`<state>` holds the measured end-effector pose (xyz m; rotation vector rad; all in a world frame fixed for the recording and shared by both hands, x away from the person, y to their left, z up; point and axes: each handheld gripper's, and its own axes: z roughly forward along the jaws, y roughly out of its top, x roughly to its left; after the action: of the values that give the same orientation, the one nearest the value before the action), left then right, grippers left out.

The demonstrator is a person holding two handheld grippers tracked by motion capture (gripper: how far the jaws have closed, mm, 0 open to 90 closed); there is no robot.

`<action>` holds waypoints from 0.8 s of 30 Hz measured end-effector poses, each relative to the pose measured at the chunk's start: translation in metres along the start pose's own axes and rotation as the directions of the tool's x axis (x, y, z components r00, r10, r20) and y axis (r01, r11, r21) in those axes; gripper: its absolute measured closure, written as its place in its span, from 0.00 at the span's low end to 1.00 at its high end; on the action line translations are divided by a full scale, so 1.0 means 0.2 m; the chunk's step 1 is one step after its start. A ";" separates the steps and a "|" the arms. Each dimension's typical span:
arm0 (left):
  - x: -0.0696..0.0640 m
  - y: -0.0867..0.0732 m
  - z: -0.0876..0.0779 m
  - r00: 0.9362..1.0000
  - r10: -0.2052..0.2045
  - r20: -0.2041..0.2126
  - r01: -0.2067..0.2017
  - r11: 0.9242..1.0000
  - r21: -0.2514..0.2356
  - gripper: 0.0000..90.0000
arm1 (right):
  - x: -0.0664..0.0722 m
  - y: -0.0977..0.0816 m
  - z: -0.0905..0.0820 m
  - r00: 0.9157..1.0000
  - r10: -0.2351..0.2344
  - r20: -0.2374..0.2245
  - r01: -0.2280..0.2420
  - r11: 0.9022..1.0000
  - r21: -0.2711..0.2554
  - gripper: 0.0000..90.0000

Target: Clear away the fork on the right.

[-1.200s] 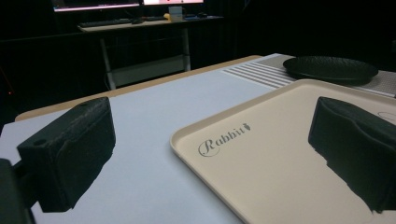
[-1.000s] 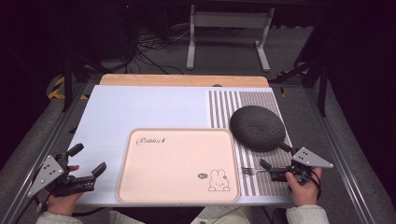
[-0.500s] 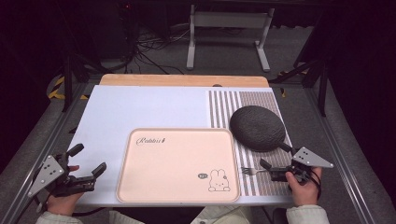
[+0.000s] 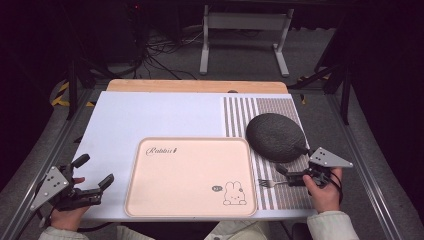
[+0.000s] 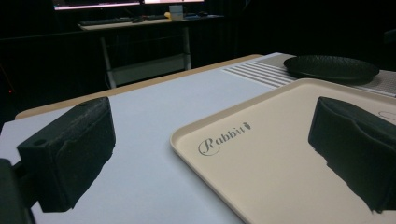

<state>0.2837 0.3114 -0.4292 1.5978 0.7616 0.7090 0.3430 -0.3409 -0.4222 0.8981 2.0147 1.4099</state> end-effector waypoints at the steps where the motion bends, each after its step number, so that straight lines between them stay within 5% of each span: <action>1: 0.00 0.00 0.00 1.000 0.000 0.000 0.000 1.000 0.000 0.02 | 0.00 0.02 0.01 1.000 -0.013 -0.005 0.013 1.000 0.011 0.01; 10: 0.00 0.00 0.00 1.000 0.001 0.000 -0.001 1.000 0.002 0.02 | 0.00 0.11 0.03 0.998 -0.042 -0.035 0.044 0.998 0.055 0.02; 15: 0.00 0.00 0.00 1.000 0.002 -0.003 -0.002 1.000 0.003 0.02 | 0.01 0.17 0.02 0.992 -0.099 -0.079 0.108 0.987 0.117 0.03; 19: 0.00 0.00 0.00 1.000 0.003 -0.003 -0.003 1.000 0.006 0.02 | 0.01 0.21 0.01 0.986 -0.138 -0.093 0.151 0.976 0.157 0.04; 24: 0.00 0.00 0.00 1.000 0.001 -0.004 -0.001 1.000 0.005 0.02 | 0.00 0.27 -0.01 0.970 -0.198 -0.143 0.231 0.936 0.267 0.06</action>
<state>0.2838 0.3106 -0.4295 1.6022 0.7658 0.7115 0.3536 -0.3279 -0.3701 0.6947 2.3629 1.0937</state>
